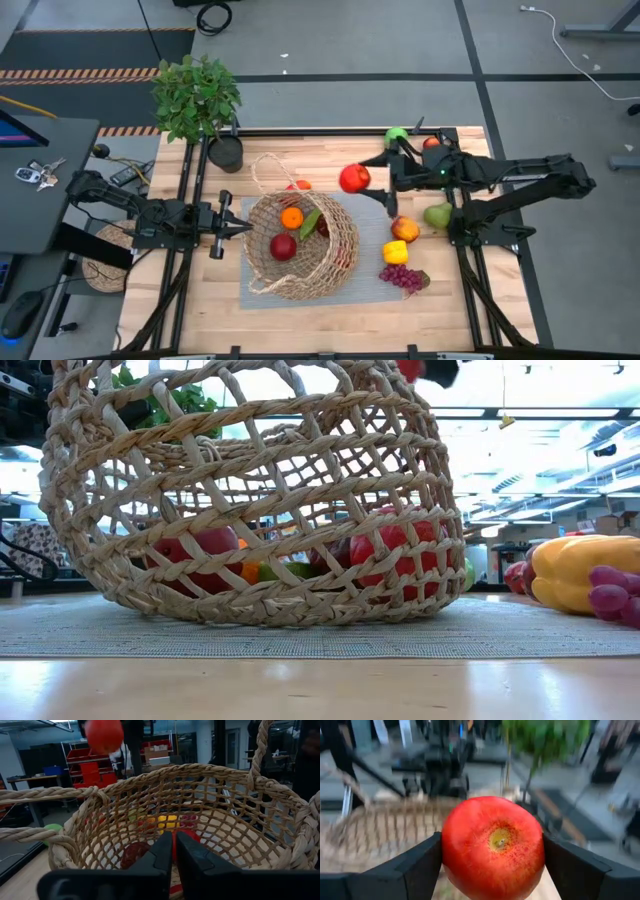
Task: Build produce basket
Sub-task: Put the red apple into the brown woven basket
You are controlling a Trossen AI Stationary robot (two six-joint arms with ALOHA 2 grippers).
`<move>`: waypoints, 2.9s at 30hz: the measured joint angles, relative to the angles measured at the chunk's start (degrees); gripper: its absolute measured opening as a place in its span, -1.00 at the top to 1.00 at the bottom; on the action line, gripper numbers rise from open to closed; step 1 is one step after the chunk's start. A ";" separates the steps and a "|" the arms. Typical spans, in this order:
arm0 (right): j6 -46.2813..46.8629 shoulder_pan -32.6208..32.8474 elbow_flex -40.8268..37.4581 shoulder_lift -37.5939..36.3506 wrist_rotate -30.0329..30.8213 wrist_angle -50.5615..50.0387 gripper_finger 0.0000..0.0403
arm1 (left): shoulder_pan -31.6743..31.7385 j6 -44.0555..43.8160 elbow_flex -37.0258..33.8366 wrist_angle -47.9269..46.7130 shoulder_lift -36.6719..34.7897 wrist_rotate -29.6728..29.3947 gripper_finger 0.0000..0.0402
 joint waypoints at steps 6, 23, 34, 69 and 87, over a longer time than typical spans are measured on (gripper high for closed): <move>-2.47 0.00 0.00 7.63 -2.49 21.79 -0.63 | -0.02 0.00 0.00 0.00 0.02 0.00 0.83; -1.82 2.57 5.47 17.43 5.59 33.66 -0.65 | -0.02 0.00 0.02 0.00 0.00 0.00 0.83; 4.37 3.23 11.34 18.11 12.97 17.09 -0.65 | -0.02 0.00 0.02 0.00 0.02 0.00 0.86; 5.64 15.33 16.39 17.29 16.51 6.90 -0.65 | 0.00 0.00 0.00 0.00 0.02 0.00 0.86; -4.93 22.19 16.39 17.25 27.28 8.60 -0.65 | -0.01 0.00 0.01 0.00 0.01 0.00 0.85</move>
